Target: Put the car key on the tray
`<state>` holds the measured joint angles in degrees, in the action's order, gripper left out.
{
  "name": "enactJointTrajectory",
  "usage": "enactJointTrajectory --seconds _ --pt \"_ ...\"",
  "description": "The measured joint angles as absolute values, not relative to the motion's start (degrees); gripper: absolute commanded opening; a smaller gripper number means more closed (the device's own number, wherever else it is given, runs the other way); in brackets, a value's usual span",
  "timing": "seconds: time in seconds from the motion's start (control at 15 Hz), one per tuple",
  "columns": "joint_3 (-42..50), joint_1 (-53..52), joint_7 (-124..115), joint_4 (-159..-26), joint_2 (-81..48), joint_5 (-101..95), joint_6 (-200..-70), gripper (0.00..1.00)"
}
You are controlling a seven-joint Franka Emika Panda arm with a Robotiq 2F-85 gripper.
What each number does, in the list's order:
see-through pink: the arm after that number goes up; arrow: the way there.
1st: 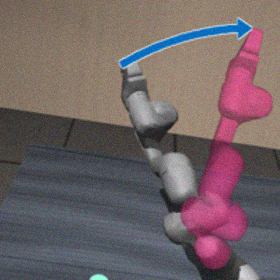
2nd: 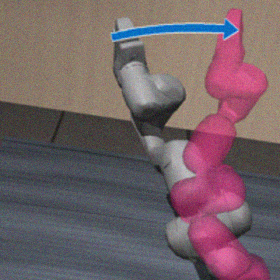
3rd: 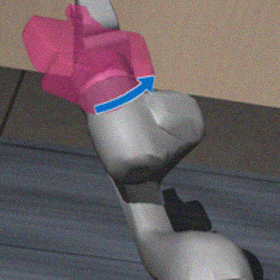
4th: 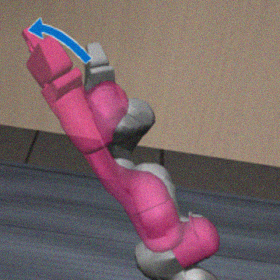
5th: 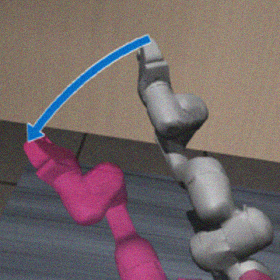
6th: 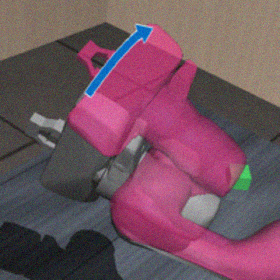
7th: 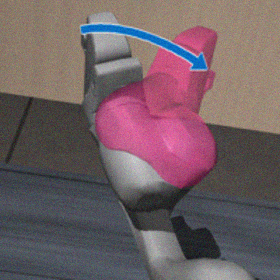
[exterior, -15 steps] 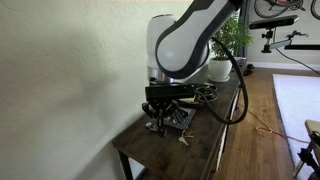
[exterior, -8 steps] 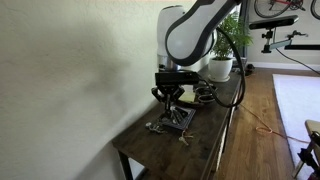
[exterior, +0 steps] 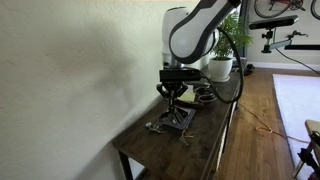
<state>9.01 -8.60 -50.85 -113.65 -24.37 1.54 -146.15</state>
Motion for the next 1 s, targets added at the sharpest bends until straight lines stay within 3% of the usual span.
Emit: enactJointTrajectory --seconds 0.93,1.0 --pt "9.0 -8.2 -50.9 -107.9 -30.8 1.7 -146.2 0.06" --pt "9.0 -8.2 -50.9 -107.6 -31.2 1.7 -146.2 0.17"
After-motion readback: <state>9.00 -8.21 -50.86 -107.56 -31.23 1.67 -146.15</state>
